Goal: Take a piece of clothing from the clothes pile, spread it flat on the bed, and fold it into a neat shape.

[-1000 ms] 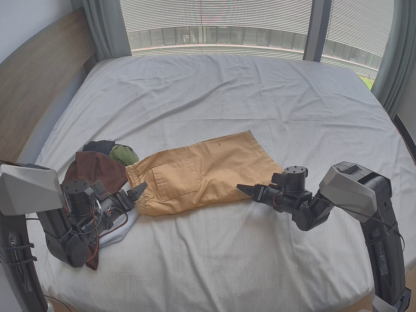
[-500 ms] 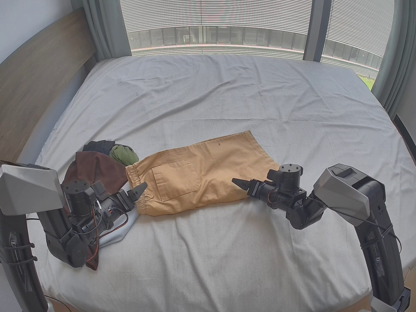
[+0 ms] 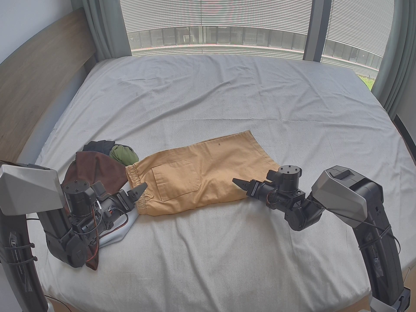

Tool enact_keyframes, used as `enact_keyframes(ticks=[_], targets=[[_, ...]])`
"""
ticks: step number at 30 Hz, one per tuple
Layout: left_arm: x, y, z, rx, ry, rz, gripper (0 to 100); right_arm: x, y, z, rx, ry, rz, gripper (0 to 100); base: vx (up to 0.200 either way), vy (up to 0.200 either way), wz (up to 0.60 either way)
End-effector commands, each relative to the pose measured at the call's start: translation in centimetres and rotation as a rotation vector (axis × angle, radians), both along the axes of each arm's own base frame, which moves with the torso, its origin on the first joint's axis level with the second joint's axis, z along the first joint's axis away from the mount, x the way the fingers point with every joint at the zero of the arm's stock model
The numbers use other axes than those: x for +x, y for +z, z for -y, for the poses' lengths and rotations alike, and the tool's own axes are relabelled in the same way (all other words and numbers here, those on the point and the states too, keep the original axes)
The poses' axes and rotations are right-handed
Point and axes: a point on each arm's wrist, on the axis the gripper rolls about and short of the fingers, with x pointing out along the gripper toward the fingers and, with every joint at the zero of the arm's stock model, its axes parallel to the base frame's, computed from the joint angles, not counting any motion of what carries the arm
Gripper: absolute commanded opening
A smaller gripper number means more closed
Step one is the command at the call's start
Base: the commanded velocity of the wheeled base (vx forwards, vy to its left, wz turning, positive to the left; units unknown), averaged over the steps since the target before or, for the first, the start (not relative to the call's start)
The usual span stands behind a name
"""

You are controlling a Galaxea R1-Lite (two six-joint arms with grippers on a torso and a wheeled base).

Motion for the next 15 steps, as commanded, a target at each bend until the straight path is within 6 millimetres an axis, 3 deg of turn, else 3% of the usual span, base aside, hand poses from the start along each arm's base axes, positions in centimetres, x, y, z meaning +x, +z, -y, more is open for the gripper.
enact_keyframes(ticks=[1, 10, 15], targets=[[0.0, 0.0, 0.0, 0.000, 0.000, -0.001, 100, -0.1, -0.4, -0.1, -0.001, 0.004, -0.005, 0, 0.000, 0.000, 0.00], [0.0, -0.1, 0.0, 0.000, 0.000, -0.003, 100, -0.8, -0.4, 0.0, -0.012, 0.008, -0.023, 0, 0.000, 0.000, 0.00], [0.0, -0.1, 0.0, 0.000, 0.000, -0.004, 100, -1.5, 0.7, 0.1, -0.020, 0.013, -0.024, 0, 0.000, 0.000, 0.00]])
